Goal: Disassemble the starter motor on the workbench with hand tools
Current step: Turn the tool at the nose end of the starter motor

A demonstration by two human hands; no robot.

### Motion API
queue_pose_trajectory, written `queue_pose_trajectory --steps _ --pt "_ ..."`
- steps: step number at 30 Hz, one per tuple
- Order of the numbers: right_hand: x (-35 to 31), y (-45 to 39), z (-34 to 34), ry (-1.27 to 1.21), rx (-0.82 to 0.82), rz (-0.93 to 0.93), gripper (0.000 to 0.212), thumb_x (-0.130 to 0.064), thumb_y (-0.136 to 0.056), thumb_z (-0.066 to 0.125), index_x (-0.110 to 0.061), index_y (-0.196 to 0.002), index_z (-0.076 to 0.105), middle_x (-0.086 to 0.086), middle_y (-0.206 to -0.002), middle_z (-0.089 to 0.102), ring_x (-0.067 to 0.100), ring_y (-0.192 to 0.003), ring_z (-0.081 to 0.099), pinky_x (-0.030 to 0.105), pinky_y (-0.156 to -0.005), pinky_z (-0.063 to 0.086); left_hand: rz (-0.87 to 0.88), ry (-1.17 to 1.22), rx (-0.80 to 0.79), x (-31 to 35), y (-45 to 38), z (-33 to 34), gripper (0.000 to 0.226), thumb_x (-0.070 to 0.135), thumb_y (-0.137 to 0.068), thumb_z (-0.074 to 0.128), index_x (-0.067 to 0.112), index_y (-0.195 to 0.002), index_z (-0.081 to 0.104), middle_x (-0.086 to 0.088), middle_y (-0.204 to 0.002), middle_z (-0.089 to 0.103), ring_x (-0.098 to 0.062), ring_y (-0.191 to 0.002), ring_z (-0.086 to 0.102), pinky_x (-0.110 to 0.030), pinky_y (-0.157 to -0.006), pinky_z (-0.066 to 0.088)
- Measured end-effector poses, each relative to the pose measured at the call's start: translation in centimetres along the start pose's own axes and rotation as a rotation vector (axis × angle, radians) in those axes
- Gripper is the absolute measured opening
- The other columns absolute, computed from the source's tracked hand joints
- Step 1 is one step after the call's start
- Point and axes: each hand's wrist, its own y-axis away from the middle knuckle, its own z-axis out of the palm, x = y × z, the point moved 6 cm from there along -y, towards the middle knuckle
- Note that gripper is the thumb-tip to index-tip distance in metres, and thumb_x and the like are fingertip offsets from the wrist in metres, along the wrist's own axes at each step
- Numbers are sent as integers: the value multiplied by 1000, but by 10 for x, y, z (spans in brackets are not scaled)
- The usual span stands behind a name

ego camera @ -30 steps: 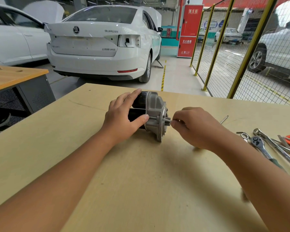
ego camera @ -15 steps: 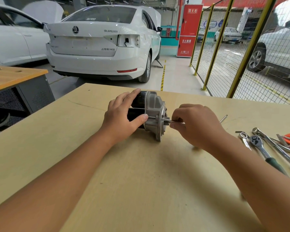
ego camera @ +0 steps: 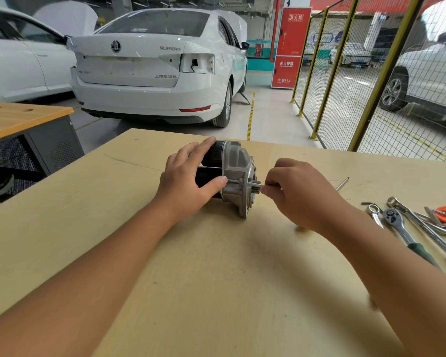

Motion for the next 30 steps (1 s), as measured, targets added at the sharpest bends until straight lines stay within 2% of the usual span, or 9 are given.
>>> queue_pose_trajectory --steps 5,10,13,19,24,30 --pt "-3 1 -6 82 40 23 18 -42 -93 66 -25 -88 70 -10 -88 57 21 -78 59 34 -68 41 6 -5 4 -1 -1 0 85 62 -81 60 45 -159 31 6 -157 40 -23 -135 37 -41 -111 36" --pt "-5 1 -6 -17 24 61 15 -35 -93 69 -20 -94 69 -5 -93 56 24 -79 60 41 -67 55 11 -11 10 -2 -1 1 85 62 -81 61 45 -158 31 6 -156 40 -23 -135 38 -38 -108 34" --pt "-5 1 -5 -100 18 36 13 -29 -96 67 -17 -98 71 0 -93 54 24 -81 58 41 -72 54 6 -4 4 -1 -1 0 85 62 -81 60 46 -159 30 7 -157 39 -22 -136 36 -40 -110 35" --pt "1 1 -3 -76 -2 15 24 -21 -101 55 -7 -93 73 4 -90 52 27 -78 56 44 -76 51 2 -3 3 1 0 -1 85 61 -80 60 45 -159 31 7 -157 39 -22 -136 36 -38 -111 33" --pt "-2 2 1 66 -38 0 26 -36 -103 49 -19 -99 69 -5 -97 51 26 -83 58 42 -81 47 9 -5 1 1 0 0 84 59 -83 64 45 -159 31 7 -157 39 -23 -135 37 -38 -110 33" --pt "-6 2 -4 118 7 13 20 -44 -98 56 -26 -95 65 -8 -96 53 23 -80 58 42 -78 47 3 2 -1 2 0 -1 85 60 -80 60 44 -159 32 8 -157 40 -23 -136 37 -41 -113 35"
